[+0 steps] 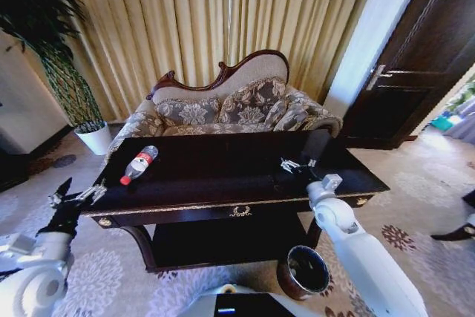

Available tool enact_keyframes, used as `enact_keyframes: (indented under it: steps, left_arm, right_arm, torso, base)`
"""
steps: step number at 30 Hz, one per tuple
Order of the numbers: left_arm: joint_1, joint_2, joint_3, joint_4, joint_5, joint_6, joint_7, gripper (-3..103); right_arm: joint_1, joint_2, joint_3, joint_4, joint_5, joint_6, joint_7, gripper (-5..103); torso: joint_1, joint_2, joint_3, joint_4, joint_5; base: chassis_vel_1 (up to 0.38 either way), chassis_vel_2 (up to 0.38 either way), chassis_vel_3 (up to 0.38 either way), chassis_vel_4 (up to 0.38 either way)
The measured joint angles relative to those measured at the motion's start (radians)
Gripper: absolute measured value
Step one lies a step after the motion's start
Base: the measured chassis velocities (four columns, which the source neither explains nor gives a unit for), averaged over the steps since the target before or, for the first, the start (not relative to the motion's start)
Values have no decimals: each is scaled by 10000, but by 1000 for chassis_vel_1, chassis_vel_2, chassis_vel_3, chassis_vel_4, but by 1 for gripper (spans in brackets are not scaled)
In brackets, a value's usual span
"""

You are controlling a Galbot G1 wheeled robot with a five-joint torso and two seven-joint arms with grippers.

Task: Move to the front of the table and place the trash on the table into the trash bin.

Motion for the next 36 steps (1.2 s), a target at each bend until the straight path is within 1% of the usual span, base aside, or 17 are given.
enact_keyframes:
  steps: [1, 2, 4, 5, 7, 8, 10, 11, 14, 15, 17, 18, 21, 24, 28, 30, 36]
  left_arm:
    - [-57, 180, 13, 9, -63, 143, -134, 100]
    - [-57, 180, 13, 9, -63, 143, -134, 100]
    - [-520, 948, 27, 188, -394, 619, -490, 100]
    - [-520, 948, 27, 188, -394, 619, -490, 100]
    - [-1075, 1622, 122, 427, -1013, 1134, -645, 100]
    - [-1075, 1622, 122, 427, -1013, 1134, -645, 100]
    - [-1623, 2237, 474, 761, -1669, 1907, -924, 100]
    - [-1623, 2237, 474, 761, -1669, 1907, -924, 100]
    - [-2306, 3013, 827, 1206, -2087, 2943, -1042, 100]
    - [-2306, 3013, 827, 1206, -2087, 2943, -1042, 100]
    - [-2729, 3525, 1055, 1507, -2258, 3547, -1230, 100]
    - [-2848, 3683, 1162, 1622, -2278, 3704, -1282, 100]
    - [-2982, 3876, 1308, 1769, -2281, 3845, -1324, 100]
    - [-3236, 4272, 1702, 2145, -2277, 4155, -1350, 100]
    - [-3486, 4513, 1989, 2461, -2278, 4265, -1325, 100]
    - [-3800, 4780, 2271, 2786, -2288, 4311, -1212, 100]
    - [-4104, 5058, 2592, 2967, -2284, 4412, -1026, 100]
  right_arm:
    - [-5, 1, 0, -12, -36, 0, 1, 100]
    - [-5, 1, 0, -12, -36, 0, 1, 100]
    - [-87, 25, 10, -20, -14, 1, 13, 100]
    - [-87, 25, 10, -20, -14, 1, 13, 100]
    - [-221, 90, 59, -7, -11, 1, 19, 100]
    - [-221, 90, 59, -7, -11, 1, 19, 100]
    - [-390, 180, 138, 58, -70, 1, 21, 100]
    - [-390, 180, 138, 58, -70, 1, 21, 100]
    - [-532, 212, 227, 96, -163, 11, 22, 100]
    - [-532, 212, 227, 96, -163, 11, 22, 100]
    - [-601, 232, 301, 108, -192, 27, 23, 100]
    - [-618, 244, 323, 105, -202, 33, 24, 100]
    - [-644, 270, 343, 90, -216, 43, 25, 100]
    - [-670, 368, 346, 54, -266, 52, 28, 100]
    - [-667, 420, 342, 38, -293, 55, 30, 100]
    - [-669, 449, 344, 10, -325, 74, 31, 100]
    - [-732, 469, 418, -30, -382, 155, 31, 100]
  torso:
    - [0, 0, 0, 1, 0]
    - [0, 0, 0, 1, 0]
    - [6, -3, 3, -2, -2]
    - [6, -3, 3, -2, -2]
    - [8, -4, 3, -5, 2]
    - [8, -4, 3, -5, 2]
    - [7, -4, 3, -2, -6]
    - [7, -4, 3, -2, -6]
    - [7, -4, 3, -3, 0]
    - [7, -4, 3, -3, 0]
    - [7, -4, 3, -4, 1]
    - [7, -4, 4, -3, 0]
    - [7, -4, 3, -1, -4]
    - [7, -5, 3, 0, -1]
    - [7, -5, 3, -1, 0]
    - [7, -5, 3, -1, -1]
    - [8, -5, 4, -3, 0]
  base:
    - [0, 0, 0, 0]
    - [0, 0, 0, 0]
    - [0, 0, 0, 0]
    - [0, 0, 0, 0]
    - [0, 0, 0, 0]
    - [0, 0, 0, 0]
    - [0, 0, 0, 0]
    - [0, 0, 0, 0]
    - [0, 0, 0, 0]
    - [0, 0, 0, 0]
    - [0, 0, 0, 0]
    - [0, 0, 0, 0]
    - [0, 0, 0, 0]
    - [0, 0, 0, 0]
    - [0, 0, 0, 0]
    - [0, 0, 0, 0]
    - [0, 0, 0, 0]
